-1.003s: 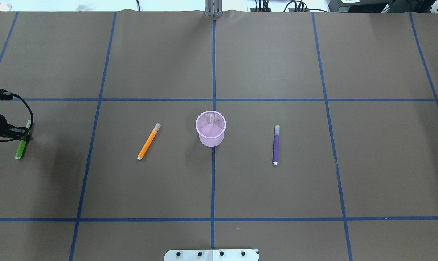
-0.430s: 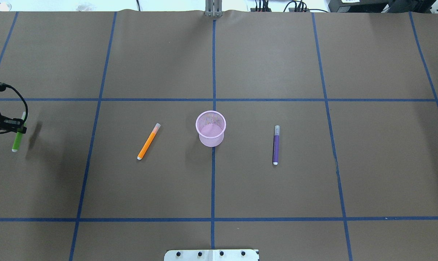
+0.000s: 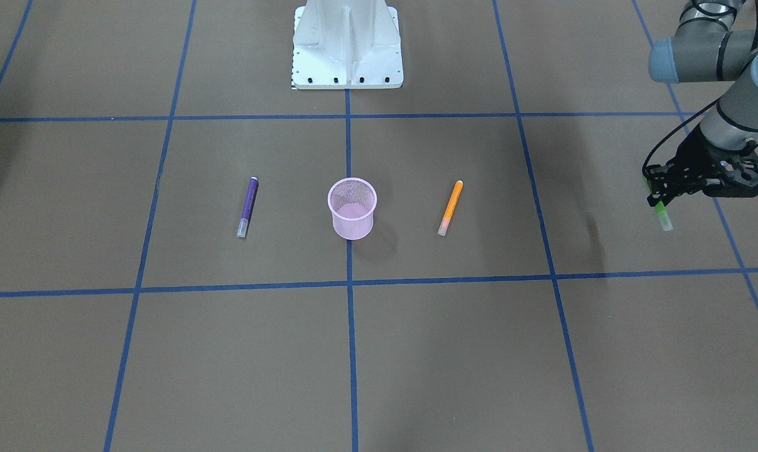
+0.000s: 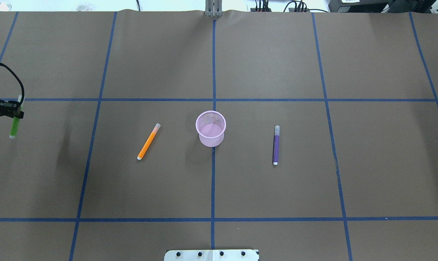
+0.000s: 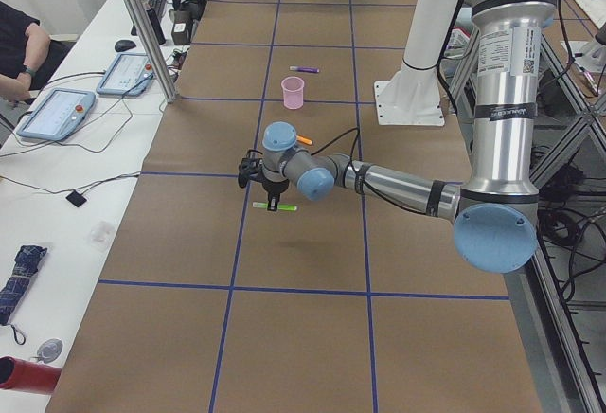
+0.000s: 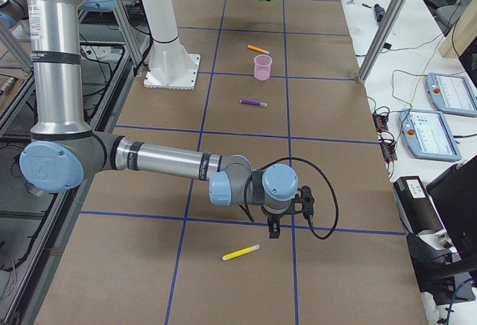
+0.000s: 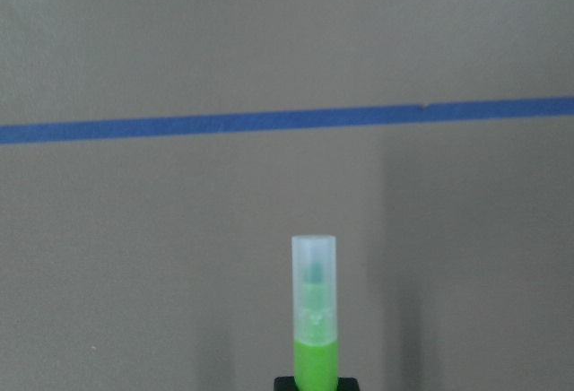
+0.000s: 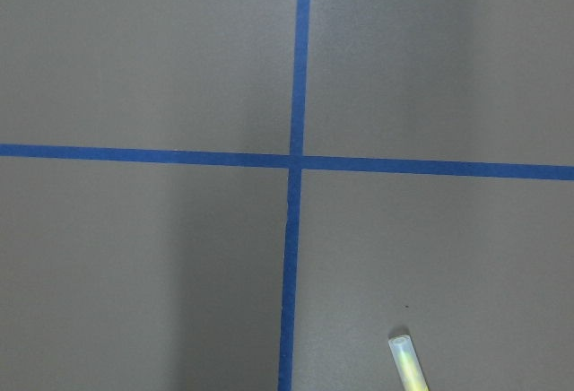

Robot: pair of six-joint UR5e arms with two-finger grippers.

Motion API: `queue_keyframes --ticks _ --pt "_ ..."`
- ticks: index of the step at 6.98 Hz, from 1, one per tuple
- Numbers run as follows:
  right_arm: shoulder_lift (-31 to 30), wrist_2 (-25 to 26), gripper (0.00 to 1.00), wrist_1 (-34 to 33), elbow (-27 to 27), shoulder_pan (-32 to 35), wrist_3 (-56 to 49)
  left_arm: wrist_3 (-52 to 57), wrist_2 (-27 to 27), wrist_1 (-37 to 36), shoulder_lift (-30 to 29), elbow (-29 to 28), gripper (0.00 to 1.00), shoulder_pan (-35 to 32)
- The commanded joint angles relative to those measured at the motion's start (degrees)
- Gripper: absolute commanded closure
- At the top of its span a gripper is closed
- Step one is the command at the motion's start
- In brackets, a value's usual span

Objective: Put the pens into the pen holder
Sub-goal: 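Carry the green highlighter farther away while the right gripper grasps the yellow highlighter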

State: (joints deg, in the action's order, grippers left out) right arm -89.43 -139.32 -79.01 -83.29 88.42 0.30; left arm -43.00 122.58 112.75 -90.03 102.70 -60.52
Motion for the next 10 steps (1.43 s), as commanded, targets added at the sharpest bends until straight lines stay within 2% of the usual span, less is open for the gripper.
queue_keyframes --ticks 1,4,6,10 --pt "2.9 5.3 0.01 1.1 3.2 -4.6 0.3 -0.8 -0.1 -10.6 -6.0 5.3 1.00 -2.1" --pt "1.6 5.8 0.01 14.4 10.9 -5.1 -0.6 -4.9 -0.1 -17.0 -13.3 7.1 1.00 -2.9" --pt "-0.2 5.3 0.01 15.4 12.4 -5.2 -5.5 -7.7 -0.1 -17.7 -16.2 7.0 1.00 -2.7" --pt "-1.5 5.0 0.01 15.2 13.7 -6.4 -7.5 -9.8 -0.2 -18.7 -19.7 6.8 1.00 -2.1"
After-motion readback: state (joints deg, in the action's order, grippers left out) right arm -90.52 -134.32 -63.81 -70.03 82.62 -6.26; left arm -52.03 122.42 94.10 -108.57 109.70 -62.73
